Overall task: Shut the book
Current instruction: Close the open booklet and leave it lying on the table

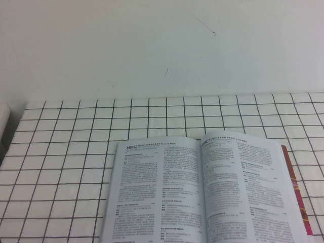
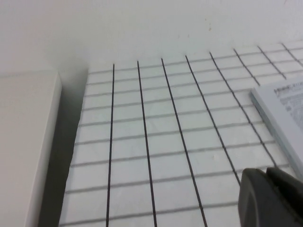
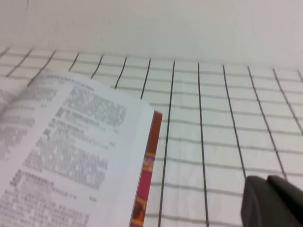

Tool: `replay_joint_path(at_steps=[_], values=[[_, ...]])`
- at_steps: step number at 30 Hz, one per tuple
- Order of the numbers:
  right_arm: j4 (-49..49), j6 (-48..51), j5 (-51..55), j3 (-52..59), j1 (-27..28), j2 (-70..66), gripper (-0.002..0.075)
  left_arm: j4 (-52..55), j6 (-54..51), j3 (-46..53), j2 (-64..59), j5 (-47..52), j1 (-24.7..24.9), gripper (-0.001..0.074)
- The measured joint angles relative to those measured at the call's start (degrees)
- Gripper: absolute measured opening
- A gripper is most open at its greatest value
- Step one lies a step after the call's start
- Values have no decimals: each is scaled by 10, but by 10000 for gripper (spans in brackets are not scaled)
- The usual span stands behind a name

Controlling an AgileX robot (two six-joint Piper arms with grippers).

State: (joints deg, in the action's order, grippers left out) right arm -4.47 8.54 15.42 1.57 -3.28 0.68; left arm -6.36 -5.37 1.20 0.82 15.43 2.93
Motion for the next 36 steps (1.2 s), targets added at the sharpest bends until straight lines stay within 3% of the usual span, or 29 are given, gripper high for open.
replay_joint_path(at_steps=[11, 17, 24, 27, 31, 36], values=[[-3, 4, -296, 1, 0, 0, -3, -35, 0, 1, 0, -262, 0, -4], [-3, 4, -346, 1, 0, 0, -3, -45, 2, 1, 0, -320, 0, -4], [-3, -42, -536, 1, 0, 0, -3, -40, 153, 1, 0, -515, 0, -4], [0, -67, -563, -34, 0, 0, -3, -14, 206, -7, 0, -602, 0, -4], [52, -100, -510, -143, 0, 0, -3, 16, 242, -101, 0, -584, 0, -4], [114, -167, -402, -301, 0, -30, -3, 27, 246, -285, -5, -387, 0, -4]])
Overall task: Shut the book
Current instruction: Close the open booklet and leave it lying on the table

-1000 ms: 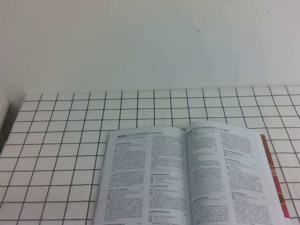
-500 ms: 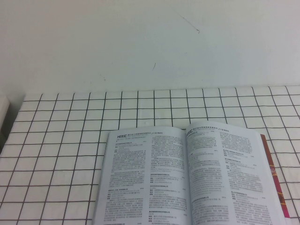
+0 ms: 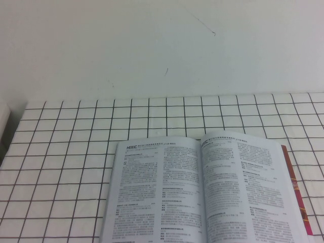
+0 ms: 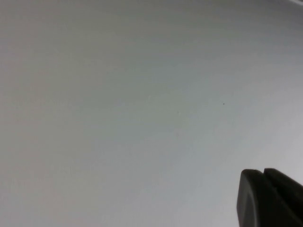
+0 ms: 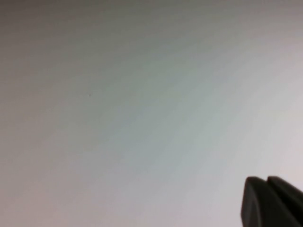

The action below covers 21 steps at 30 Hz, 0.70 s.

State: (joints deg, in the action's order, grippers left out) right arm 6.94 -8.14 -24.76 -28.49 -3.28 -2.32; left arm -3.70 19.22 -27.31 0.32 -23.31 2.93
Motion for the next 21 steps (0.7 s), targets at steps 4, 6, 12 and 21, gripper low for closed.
replay_joint_path(at_steps=[4, 6, 12, 21], values=[[7, -24, 118, -99, 0, -82, -3, 23, -7, -136, -47, 166, 0, -4], [6, -29, 182, -136, 0, -133, -3, 30, -11, -176, -79, 245, 0, -4], [-44, -62, 438, -215, 0, -311, -3, 48, -23, -212, -180, 476, 0, -4], [-108, 81, 554, -219, -1, -465, -3, 78, -40, -212, -293, 633, 0, -4]])
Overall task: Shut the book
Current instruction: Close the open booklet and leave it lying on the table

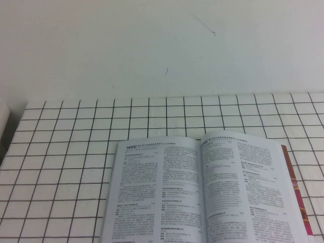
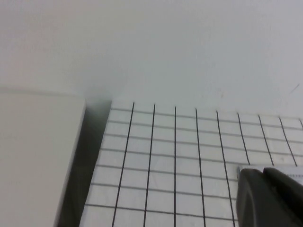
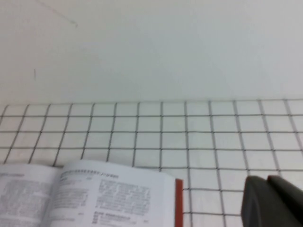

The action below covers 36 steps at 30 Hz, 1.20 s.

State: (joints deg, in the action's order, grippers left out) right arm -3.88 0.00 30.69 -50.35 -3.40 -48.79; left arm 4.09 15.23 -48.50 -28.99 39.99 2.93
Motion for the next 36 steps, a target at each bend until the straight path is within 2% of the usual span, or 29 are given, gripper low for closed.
replay_joint_path(at_steps=[2, 5, 8, 12, 19, 23, 36], values=[[-43, 41, 7, 0, -5, -22, -3, -13, -2, 0, -23, 12, -1, -4], [-105, 158, 30, 0, -20, -63, -3, -62, -27, 0, -59, 14, -1, -4], [-172, 264, 58, -7, -44, -106, -3, -134, -84, 0, -89, 12, -1, -4], [-213, 344, 95, -39, -82, -166, -3, -217, -162, 0, -137, 12, -1, -4], [-222, 376, 117, -81, -182, -295, -3, -366, -302, 0, -223, 20, -1, -4], [-223, 381, 114, -80, -219, -370, -3, -416, -331, 0, -278, 20, -1, -4], [-248, 387, 87, -114, -226, -526, -3, -424, -349, 0, -461, 22, -1, -4]])
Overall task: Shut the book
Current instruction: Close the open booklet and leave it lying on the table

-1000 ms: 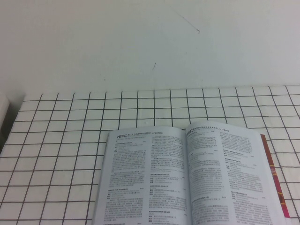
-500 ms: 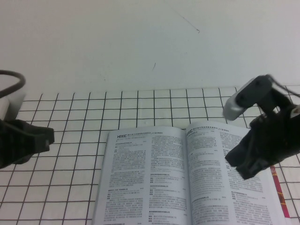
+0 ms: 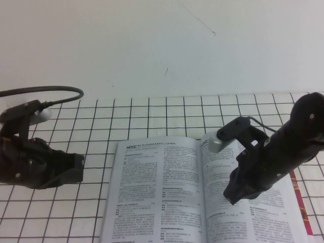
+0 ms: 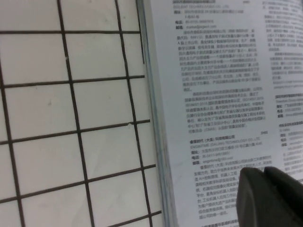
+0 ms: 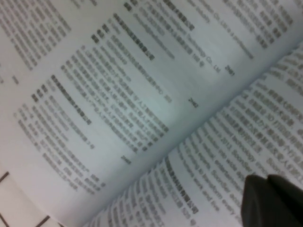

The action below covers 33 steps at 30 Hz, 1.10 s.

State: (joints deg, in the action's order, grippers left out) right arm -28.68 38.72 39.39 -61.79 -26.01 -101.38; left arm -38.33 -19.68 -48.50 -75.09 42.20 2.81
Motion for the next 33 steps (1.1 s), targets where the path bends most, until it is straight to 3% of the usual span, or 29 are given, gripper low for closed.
replay_joint_path(at_steps=[8, 18, 33], values=[[23, -13, -9, -5, 0, -77, -3, 0, -34, 0, -73, -42, 0, -4], [27, -26, -9, -6, 0, -78, -3, -15, -50, 0, -173, -60, 0, -4], [28, -32, -13, -6, 0, -78, -3, 25, -12, -2, -226, -121, 68, -4]])
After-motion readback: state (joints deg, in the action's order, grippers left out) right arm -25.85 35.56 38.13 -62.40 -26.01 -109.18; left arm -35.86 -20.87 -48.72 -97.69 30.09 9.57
